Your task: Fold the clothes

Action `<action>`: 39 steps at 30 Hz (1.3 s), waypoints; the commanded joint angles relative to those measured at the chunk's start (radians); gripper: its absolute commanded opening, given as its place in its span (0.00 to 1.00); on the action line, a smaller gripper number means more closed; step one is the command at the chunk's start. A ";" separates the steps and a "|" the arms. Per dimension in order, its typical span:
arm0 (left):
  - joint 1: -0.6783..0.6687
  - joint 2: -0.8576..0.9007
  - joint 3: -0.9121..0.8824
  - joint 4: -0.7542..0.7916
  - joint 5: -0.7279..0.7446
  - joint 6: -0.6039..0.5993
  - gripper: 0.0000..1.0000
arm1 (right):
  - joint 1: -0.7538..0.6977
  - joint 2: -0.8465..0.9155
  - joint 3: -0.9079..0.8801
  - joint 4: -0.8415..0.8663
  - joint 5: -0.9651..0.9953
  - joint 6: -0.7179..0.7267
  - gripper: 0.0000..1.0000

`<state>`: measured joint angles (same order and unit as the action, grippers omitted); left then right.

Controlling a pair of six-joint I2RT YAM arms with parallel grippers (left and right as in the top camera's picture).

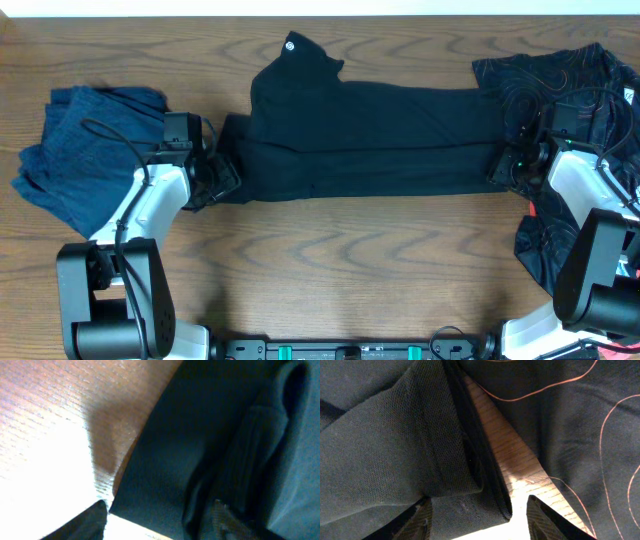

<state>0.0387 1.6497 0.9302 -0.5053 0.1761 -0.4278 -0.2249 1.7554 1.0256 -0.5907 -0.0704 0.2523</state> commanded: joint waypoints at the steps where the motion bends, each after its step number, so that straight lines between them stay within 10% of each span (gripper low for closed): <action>1: 0.019 0.011 -0.010 -0.005 -0.014 -0.077 0.74 | 0.003 -0.016 -0.006 0.000 0.011 0.001 0.59; 8: 0.050 0.011 -0.016 -0.010 -0.013 -0.169 0.77 | 0.003 -0.016 -0.006 0.000 0.011 0.001 0.59; 21: 0.050 0.017 -0.122 0.127 -0.013 -0.172 0.35 | 0.003 -0.016 -0.006 0.000 0.011 0.001 0.59; 25: 0.050 0.017 -0.122 0.130 -0.037 -0.172 0.06 | 0.003 -0.016 -0.006 0.000 0.010 0.002 0.59; 39: 0.116 0.014 -0.122 0.076 -0.152 -0.159 0.06 | 0.003 -0.016 -0.006 0.000 0.011 0.001 0.59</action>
<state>0.1127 1.6531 0.8181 -0.4042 0.0933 -0.6018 -0.2249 1.7554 1.0256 -0.5903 -0.0704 0.2523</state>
